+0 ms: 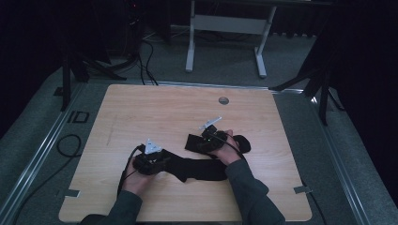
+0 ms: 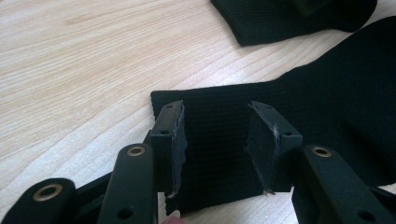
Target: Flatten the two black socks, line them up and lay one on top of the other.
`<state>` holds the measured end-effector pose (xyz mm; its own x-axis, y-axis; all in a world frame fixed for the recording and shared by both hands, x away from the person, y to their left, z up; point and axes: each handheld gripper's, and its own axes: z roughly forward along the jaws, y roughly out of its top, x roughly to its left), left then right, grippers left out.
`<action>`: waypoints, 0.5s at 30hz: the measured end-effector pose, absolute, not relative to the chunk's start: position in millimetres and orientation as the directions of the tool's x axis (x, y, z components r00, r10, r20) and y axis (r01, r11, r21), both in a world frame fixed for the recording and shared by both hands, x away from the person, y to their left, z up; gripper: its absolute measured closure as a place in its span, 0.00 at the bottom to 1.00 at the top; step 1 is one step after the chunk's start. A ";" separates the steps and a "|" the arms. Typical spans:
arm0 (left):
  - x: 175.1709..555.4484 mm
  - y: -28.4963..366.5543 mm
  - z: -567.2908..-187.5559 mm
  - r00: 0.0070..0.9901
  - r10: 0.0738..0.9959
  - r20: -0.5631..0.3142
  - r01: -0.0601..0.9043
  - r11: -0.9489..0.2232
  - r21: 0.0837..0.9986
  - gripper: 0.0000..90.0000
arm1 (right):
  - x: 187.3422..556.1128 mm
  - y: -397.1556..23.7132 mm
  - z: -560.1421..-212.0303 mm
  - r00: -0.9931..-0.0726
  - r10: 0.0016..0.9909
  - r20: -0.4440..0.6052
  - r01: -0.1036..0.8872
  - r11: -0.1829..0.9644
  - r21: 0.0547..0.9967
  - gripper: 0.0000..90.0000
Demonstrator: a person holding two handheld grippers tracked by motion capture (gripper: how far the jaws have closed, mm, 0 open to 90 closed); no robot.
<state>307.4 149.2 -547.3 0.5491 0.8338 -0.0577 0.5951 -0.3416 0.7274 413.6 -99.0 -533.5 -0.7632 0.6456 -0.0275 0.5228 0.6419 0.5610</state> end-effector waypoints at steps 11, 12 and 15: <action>307.5 154.6 -544.6 0.539 0.841 -0.059 0.592 -0.328 0.736 0.63 | 421.2 -92.2 -543.3 -0.752 0.659 -0.018 0.543 0.634 0.551 0.51; 307.5 154.8 -544.4 0.538 0.841 -0.059 0.592 -0.328 0.736 0.63 | 421.0 -92.0 -543.4 -0.752 0.658 -0.018 0.542 0.635 0.550 0.51; 307.2 155.0 -544.1 0.538 0.841 -0.058 0.592 -0.327 0.736 0.63 | 421.3 -92.3 -543.6 -0.747 0.665 -0.011 0.551 0.628 0.550 0.52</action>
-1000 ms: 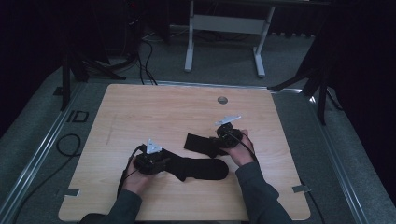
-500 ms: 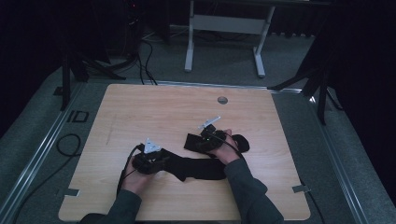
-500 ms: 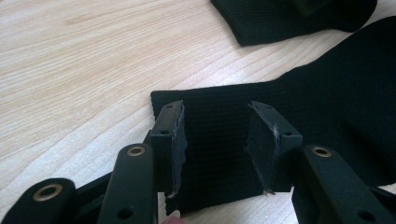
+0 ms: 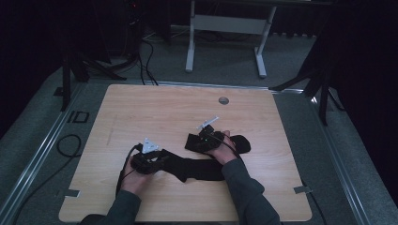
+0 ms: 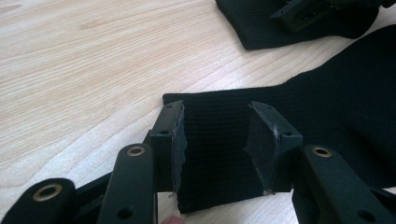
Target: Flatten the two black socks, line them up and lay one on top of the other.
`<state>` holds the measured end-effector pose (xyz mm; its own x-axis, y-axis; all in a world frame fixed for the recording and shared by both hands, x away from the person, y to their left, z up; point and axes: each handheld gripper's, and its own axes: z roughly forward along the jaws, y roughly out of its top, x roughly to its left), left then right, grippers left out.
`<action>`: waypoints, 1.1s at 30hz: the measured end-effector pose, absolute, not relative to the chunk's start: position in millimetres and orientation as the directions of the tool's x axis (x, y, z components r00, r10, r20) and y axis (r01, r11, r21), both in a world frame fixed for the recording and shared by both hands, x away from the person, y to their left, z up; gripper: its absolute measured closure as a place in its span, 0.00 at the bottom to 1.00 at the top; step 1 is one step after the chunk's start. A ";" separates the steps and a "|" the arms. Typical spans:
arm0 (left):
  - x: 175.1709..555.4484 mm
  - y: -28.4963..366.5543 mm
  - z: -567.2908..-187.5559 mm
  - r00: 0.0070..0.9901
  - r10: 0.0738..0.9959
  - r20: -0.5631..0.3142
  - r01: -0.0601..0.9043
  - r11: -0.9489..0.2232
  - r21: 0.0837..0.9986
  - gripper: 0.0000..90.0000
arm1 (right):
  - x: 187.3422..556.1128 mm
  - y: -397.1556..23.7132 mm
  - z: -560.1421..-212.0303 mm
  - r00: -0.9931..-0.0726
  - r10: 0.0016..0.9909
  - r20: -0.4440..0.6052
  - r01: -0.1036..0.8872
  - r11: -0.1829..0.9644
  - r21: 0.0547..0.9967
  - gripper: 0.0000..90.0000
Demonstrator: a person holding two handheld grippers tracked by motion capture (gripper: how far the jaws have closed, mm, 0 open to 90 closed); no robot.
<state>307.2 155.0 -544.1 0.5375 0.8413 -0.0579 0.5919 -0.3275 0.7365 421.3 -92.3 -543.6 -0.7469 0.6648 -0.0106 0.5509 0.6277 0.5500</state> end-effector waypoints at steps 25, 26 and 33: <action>310.6 160.2 -545.8 0.523 0.849 -0.070 0.609 -0.315 0.728 0.63 | 420.8 -101.3 -536.3 -0.694 0.716 0.075 0.622 0.543 0.565 0.92; 310.6 160.3 -545.9 0.523 0.849 -0.071 0.610 -0.315 0.727 0.63 | 419.1 -103.1 -533.6 -0.698 0.712 0.077 0.616 0.542 0.572 0.92; 310.6 157.1 -547.3 0.533 0.844 -0.063 0.610 -0.332 0.720 0.64 | 404.5 -118.2 -504.1 -0.725 0.684 0.073 0.569 0.537 0.622 0.92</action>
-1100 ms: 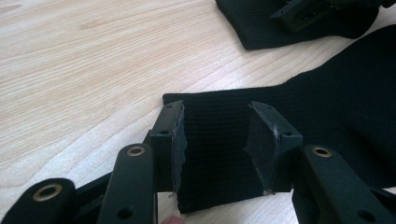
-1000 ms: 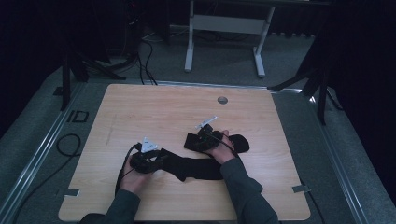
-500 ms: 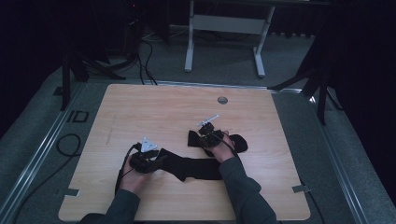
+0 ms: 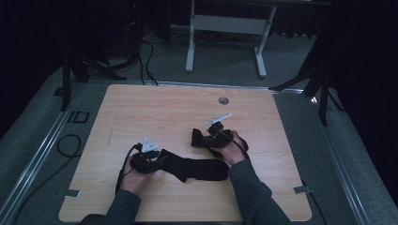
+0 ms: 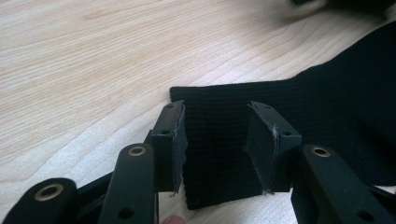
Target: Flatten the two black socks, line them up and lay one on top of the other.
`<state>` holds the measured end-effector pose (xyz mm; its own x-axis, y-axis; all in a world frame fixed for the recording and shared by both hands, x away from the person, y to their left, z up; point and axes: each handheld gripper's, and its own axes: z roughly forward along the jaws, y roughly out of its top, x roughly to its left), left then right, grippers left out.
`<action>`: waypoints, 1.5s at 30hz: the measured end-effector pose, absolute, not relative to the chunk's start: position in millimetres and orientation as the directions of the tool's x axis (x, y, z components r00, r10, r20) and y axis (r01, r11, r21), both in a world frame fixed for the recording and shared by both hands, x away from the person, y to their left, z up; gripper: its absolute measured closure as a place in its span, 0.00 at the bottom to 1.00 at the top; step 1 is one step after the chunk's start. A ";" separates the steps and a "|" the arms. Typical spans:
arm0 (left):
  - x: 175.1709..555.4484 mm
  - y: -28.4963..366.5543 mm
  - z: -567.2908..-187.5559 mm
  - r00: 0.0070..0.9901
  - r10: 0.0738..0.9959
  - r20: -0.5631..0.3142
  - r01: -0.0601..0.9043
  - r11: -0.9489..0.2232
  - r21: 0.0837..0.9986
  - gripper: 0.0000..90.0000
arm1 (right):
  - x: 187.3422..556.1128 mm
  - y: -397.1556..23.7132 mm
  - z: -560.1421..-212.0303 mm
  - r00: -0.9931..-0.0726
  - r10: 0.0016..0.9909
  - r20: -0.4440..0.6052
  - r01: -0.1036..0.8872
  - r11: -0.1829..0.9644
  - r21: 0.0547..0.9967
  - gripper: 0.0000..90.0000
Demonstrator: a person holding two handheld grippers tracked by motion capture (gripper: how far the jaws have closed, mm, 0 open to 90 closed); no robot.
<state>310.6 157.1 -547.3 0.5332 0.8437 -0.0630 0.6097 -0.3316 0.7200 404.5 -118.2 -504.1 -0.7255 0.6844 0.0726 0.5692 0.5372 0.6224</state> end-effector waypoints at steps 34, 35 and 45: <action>311.4 155.3 -549.0 0.523 0.850 -0.053 0.621 -0.338 0.707 0.64 | 332.2 -160.8 -401.4 -0.765 0.644 0.008 0.374 0.433 0.820 0.92; 311.6 155.3 -549.1 0.524 0.850 -0.052 0.621 -0.339 0.707 0.64 | 328.2 -161.0 -398.7 -0.768 0.641 -0.003 0.361 0.436 0.824 0.92; 312.0 154.4 -550.2 0.524 0.850 -0.049 0.625 -0.345 0.700 0.64 | 306.5 -163.5 -388.8 -0.780 0.626 -0.025 0.328 0.442 0.835 0.92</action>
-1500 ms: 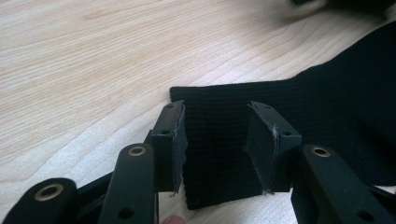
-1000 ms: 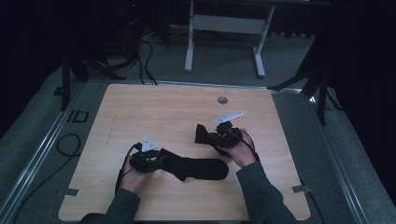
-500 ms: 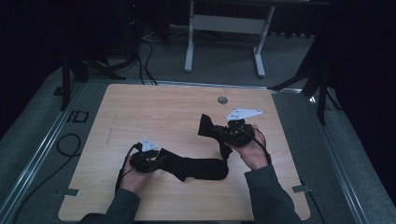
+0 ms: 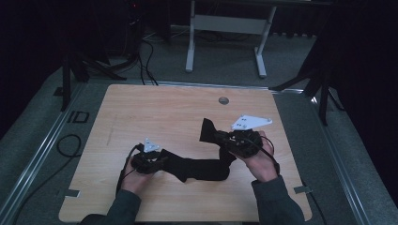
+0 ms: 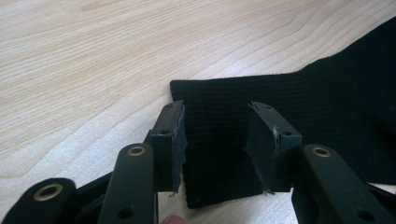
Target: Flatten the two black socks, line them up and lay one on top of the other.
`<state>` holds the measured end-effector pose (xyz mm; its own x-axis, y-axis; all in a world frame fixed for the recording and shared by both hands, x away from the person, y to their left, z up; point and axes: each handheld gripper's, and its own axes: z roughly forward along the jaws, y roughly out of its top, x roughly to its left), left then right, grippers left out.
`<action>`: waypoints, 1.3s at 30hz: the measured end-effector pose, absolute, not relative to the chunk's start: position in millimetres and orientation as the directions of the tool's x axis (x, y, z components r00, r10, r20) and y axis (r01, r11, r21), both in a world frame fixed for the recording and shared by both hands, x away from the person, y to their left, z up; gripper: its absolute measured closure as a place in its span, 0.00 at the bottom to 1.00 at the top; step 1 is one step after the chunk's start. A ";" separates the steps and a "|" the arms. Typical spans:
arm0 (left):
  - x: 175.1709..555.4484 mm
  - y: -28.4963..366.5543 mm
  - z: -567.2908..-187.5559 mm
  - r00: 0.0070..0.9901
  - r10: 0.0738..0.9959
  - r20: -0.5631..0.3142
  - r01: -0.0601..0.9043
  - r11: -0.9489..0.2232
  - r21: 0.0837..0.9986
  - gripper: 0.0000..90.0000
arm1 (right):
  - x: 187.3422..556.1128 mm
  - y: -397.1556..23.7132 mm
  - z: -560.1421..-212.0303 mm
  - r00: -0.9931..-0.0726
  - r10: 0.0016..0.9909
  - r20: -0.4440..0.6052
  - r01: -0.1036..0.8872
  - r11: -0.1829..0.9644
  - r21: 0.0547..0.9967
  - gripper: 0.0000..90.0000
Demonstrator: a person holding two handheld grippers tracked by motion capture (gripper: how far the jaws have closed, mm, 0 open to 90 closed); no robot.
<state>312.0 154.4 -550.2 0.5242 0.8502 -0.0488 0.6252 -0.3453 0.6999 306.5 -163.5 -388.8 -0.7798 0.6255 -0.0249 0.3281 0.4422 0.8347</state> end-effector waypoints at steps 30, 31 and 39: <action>307.4 152.1 -552.3 0.527 0.848 -0.055 0.644 -0.357 0.677 0.63 | 322.1 -90.1 -469.2 -0.769 0.621 0.150 0.494 0.430 0.755 0.92; 307.4 152.1 -552.3 0.527 0.848 -0.055 0.644 -0.357 0.677 0.63 | 322.9 -87.8 -471.1 -0.765 0.624 0.157 0.503 0.429 0.750 0.92; 302.4 176.5 -541.1 0.454 0.888 -0.071 0.643 -0.271 0.716 0.71 | 324.8 -70.9 -480.7 -0.763 0.621 0.177 0.525 0.437 0.731 0.92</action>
